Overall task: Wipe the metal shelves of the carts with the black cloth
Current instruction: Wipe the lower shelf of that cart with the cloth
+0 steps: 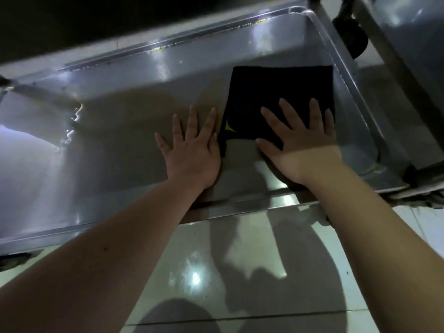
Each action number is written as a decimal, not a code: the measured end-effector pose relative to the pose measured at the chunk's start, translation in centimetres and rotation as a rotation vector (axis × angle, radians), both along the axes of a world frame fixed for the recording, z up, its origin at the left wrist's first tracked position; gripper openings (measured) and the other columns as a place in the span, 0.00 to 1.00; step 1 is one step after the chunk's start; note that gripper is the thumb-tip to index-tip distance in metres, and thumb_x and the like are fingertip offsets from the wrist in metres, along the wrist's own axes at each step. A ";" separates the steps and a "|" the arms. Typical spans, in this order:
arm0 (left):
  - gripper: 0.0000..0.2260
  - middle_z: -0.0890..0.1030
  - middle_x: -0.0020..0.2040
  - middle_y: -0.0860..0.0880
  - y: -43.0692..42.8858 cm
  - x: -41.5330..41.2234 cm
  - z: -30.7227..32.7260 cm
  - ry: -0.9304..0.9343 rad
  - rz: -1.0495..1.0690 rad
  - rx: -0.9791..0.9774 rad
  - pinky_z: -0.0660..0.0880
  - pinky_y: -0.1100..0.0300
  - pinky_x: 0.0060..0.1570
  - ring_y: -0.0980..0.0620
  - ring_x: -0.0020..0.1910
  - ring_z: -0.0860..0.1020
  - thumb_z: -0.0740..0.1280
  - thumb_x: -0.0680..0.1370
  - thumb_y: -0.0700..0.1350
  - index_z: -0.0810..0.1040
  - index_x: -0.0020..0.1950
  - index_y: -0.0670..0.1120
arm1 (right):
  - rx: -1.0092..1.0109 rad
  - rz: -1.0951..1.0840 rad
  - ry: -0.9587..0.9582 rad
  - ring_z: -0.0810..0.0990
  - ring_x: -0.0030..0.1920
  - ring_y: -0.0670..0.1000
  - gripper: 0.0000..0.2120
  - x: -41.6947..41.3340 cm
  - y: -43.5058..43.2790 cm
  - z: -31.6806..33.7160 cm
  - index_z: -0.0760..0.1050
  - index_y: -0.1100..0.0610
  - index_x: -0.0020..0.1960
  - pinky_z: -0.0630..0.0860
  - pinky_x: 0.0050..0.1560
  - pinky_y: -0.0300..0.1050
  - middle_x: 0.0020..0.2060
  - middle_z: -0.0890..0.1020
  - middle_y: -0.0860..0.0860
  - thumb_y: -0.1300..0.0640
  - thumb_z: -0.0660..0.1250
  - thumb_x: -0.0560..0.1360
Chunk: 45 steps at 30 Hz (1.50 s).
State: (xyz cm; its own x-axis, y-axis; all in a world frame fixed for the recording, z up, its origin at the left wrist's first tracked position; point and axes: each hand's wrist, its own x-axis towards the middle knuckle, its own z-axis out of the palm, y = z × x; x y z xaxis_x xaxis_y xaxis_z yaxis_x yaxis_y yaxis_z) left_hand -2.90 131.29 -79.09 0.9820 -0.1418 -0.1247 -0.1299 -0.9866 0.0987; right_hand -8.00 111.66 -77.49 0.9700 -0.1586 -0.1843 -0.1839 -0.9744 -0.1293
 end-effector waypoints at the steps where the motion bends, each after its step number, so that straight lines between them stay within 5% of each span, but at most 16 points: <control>1: 0.23 0.43 0.81 0.55 0.0 0.0 0.0 0.000 -0.001 0.003 0.37 0.33 0.73 0.45 0.80 0.40 0.44 0.84 0.57 0.41 0.78 0.67 | 0.023 -0.011 0.030 0.37 0.78 0.62 0.29 -0.2 -0.1 0.4 0.43 0.33 0.77 0.34 0.75 0.61 0.80 0.43 0.41 0.31 0.45 0.78; 5: 0.23 0.43 0.81 0.55 -0.1 -0.2 0.0 -0.004 -0.003 -0.009 0.38 0.33 0.73 0.45 0.80 0.40 0.44 0.84 0.57 0.42 0.78 0.67 | 0.156 -0.132 -0.073 0.45 0.78 0.65 0.25 3.9 -0.3 2.4 0.57 0.36 0.76 0.36 0.72 0.72 0.78 0.57 0.44 0.34 0.47 0.80; 10: 0.23 0.43 0.81 0.55 0.1 -0.1 0.3 0.005 -0.001 -0.021 0.37 0.33 0.73 0.45 0.80 0.40 0.44 0.84 0.57 0.42 0.78 0.67 | -0.008 -0.107 0.018 0.36 0.76 0.69 0.31 8.0 0.9 0.1 0.41 0.33 0.77 0.35 0.67 0.79 0.80 0.43 0.45 0.28 0.43 0.77; 22: 0.23 0.43 0.81 0.55 0.4 -0.5 0.0 -0.019 -0.026 -0.012 0.38 0.33 0.73 0.44 0.80 0.41 0.45 0.83 0.59 0.43 0.78 0.67 | -0.040 0.103 0.073 0.32 0.77 0.63 0.31 -5.0 -1.7 0.3 0.31 0.26 0.72 0.34 0.71 0.72 0.77 0.34 0.38 0.24 0.36 0.71; 30: 0.23 0.43 0.81 0.55 0.3 -0.1 -0.1 -0.010 -0.034 0.014 0.38 0.33 0.73 0.43 0.80 0.41 0.44 0.82 0.60 0.43 0.77 0.69 | -0.023 0.126 -0.008 0.38 0.78 0.62 0.32 6.8 -5.2 -0.4 0.43 0.28 0.76 0.35 0.72 0.72 0.79 0.44 0.39 0.25 0.45 0.74; 36: 0.23 0.44 0.81 0.55 0.1 0.1 0.1 -0.002 -0.027 0.004 0.38 0.33 0.73 0.45 0.80 0.40 0.45 0.83 0.60 0.43 0.77 0.69 | -0.031 0.117 0.062 0.38 0.78 0.63 0.32 11.6 -6.1 0.2 0.41 0.30 0.76 0.36 0.72 0.72 0.79 0.43 0.40 0.25 0.44 0.75; 45: 0.23 0.43 0.81 0.55 0.2 -0.3 0.2 0.029 -0.023 0.005 0.37 0.33 0.73 0.44 0.80 0.40 0.44 0.83 0.59 0.43 0.78 0.69 | -0.025 0.114 0.041 0.35 0.78 0.60 0.32 -1.1 -6.1 -0.1 0.38 0.26 0.74 0.33 0.73 0.66 0.78 0.41 0.36 0.24 0.44 0.73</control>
